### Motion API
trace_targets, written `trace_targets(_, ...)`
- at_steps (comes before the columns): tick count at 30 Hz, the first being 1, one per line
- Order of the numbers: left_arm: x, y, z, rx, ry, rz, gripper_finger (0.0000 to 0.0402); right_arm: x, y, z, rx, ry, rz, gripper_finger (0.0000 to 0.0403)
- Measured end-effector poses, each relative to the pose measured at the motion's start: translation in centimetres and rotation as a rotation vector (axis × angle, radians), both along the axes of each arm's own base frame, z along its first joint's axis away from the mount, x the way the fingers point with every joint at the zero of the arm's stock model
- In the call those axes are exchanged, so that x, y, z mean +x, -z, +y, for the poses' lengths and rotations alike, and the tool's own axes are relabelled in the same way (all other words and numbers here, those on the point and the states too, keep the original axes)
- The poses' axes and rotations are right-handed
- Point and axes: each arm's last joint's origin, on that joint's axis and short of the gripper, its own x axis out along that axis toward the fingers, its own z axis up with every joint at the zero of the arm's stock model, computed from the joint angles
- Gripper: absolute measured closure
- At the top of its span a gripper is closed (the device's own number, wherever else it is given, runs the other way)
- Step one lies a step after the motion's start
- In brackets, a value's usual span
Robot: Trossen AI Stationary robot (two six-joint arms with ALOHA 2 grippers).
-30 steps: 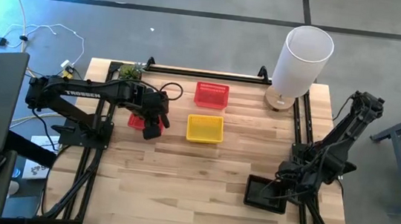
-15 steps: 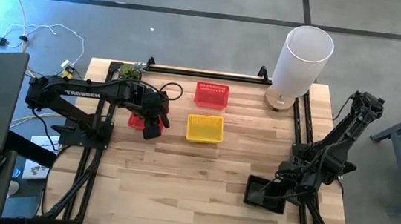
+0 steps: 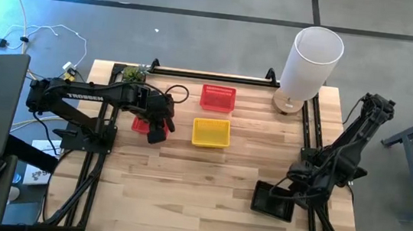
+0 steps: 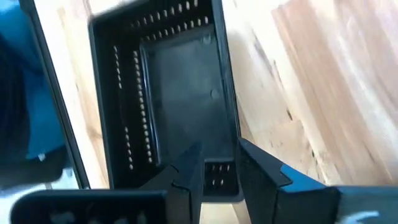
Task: Stack baskets by color
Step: Stack the top red bin on the stacked red bin
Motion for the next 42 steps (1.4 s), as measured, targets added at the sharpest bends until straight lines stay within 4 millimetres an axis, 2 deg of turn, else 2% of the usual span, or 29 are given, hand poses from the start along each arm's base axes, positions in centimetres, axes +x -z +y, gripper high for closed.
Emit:
trace_targets(8, 0.0, 0.0, 0.0, 0.005, 0.016, 0.003, 0.0312, 0.4, -0.6, -0.6, -0.067, 0.115, -0.192, 0.032)
trace_targets(14, 0.1, 0.0, -0.3, 0.022, 0.089, 0.016, 0.0312, 1.2, -1.3, -0.4, -0.068, 0.229, -0.366, 0.032)
trace_targets(22, 0.4, 0.0, -2.3, 0.024, 0.174, 0.013, 0.0312, 3.2, -2.3, -1.1, -0.1, 0.35, -0.519, 0.032)
trace_targets(28, 0.6, 0.1, -4.0, 0.051, 0.226, 0.011, 0.0312, 5.6, -3.1, -2.0, -0.182, 0.335, -0.615, 0.032)
trace_targets(35, -1.1, 2.1, -5.2, 0.016, 0.234, -0.026, 0.0312, 8.4, -3.8, -3.3, -0.266, 0.285, -0.705, 0.032)
trace_targets(42, -2.9, 2.2, -5.7, -0.001, 0.203, -0.074, 0.0312, 10.6, -4.2, -5.5, -0.312, 0.278, -0.751, 0.032)
